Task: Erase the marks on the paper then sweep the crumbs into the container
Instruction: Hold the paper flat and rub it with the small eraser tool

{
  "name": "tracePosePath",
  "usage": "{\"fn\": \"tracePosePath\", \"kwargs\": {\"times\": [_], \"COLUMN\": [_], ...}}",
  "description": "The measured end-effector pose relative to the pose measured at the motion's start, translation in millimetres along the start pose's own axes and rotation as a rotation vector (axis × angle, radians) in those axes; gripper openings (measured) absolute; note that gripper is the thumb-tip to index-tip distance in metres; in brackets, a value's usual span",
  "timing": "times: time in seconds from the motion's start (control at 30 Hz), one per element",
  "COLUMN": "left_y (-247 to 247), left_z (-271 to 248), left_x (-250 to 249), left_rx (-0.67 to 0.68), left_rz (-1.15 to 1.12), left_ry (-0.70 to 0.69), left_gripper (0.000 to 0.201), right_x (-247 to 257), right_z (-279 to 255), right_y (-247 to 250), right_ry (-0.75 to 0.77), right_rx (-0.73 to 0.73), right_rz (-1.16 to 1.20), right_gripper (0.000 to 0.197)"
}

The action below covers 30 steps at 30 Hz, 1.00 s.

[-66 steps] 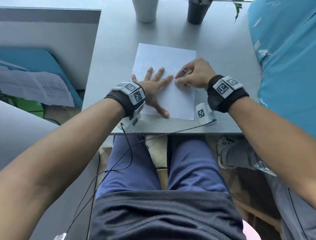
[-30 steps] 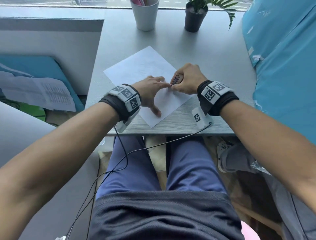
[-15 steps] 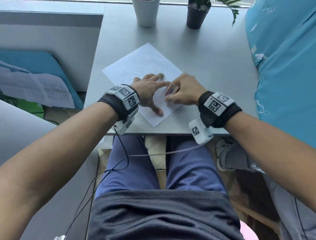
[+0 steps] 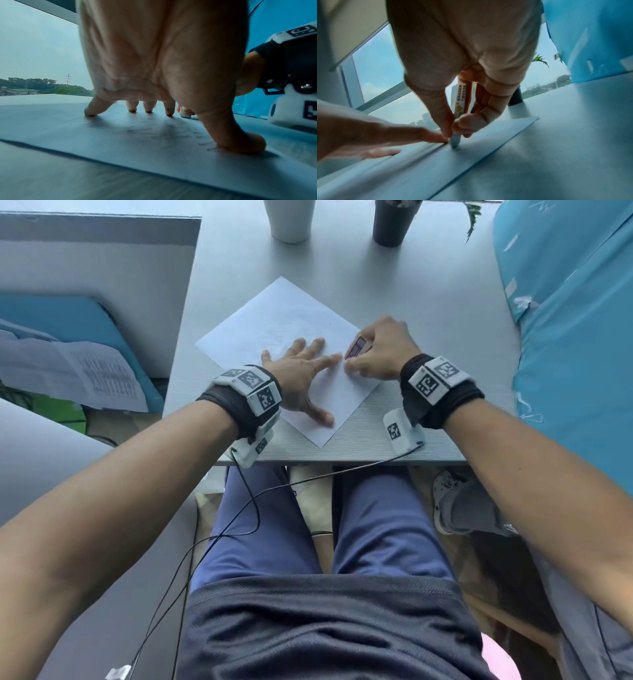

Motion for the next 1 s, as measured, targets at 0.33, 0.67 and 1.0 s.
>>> {"fn": "tracePosePath", "kwargs": {"times": [0.33,0.67,1.0], "left_y": [-3,0,-1], "left_z": [2,6,9], "left_x": [-2,-12,-13], "left_rx": [0.045,0.0,0.017], "left_rz": [0.007,0.022,0.01], "left_ry": [0.029,-0.047,-0.093], "left_gripper": [0.137,0.139,0.138], "right_x": [-2,-17,-25], "right_z": [-1,8,2], "right_y": [-7,8,6], "right_ry": [0.049,0.038,0.011], "right_rx": [0.015,-0.01,-0.037], "right_rz": [0.061,0.061,0.02], "right_gripper": [0.01,0.018,0.014]}}
Point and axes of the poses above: each hand's wrist, its own z-axis towards the middle knuckle, its own y-axis out of the back of the hand, x = y × z, the point moved 8 cm from there along z, towards the middle knuckle, and after that the axes turned 9 degrees about y, right-handed, at the moved point
